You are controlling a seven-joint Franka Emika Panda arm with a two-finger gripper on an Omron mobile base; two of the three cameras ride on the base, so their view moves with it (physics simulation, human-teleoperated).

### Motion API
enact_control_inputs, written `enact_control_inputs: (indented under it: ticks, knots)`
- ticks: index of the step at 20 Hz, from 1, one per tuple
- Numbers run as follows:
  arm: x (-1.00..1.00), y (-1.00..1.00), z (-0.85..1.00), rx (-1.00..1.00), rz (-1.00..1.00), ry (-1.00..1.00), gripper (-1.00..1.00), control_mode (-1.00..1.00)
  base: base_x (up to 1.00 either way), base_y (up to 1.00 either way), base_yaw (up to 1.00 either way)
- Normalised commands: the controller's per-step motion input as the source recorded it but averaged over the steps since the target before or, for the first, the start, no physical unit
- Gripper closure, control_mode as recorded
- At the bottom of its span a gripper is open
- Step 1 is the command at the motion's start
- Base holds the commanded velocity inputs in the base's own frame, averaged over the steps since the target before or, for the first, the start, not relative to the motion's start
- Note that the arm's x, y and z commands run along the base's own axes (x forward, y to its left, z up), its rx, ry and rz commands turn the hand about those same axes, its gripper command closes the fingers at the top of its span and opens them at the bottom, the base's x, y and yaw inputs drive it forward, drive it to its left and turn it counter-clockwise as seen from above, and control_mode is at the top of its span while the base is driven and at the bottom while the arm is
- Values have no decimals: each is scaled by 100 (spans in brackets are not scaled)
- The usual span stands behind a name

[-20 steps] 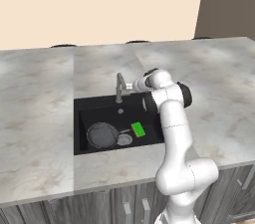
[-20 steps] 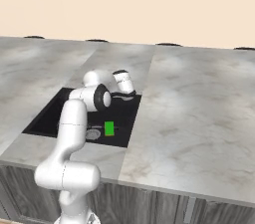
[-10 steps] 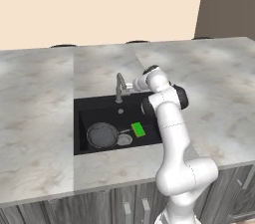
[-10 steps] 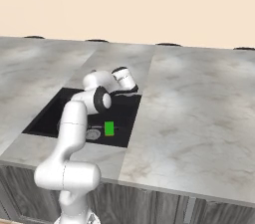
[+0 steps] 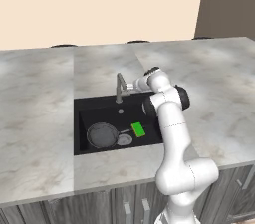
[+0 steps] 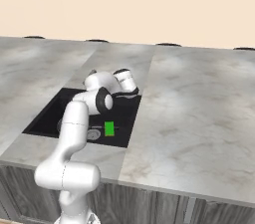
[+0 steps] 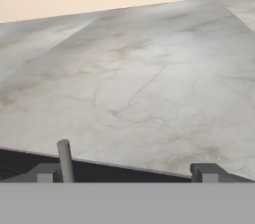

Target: Pick the pan and sponge and place them into the sink. Then turn on the water.

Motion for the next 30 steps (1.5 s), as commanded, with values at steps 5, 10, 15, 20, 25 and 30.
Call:
enact_control_inputs:
  ticks: [5,10,15,20,25,30]
  knots:
    - [4,-74,-56,-9,0,0,-100,-100,0,0,0]
    - [14,-97,-34,-9,-3,0,-100,-100,0,0,0]
    - [24,-99,-26,-3,-8,0,-100,-100,0,0,0]
    - [26,-100,-31,0,-13,0,-100,-100,0,0,0]
    - [24,-100,-33,0,-15,0,-100,-100,0,0,0]
    - [19,-100,-33,-1,-16,-2,-100,-100,0,0,0]
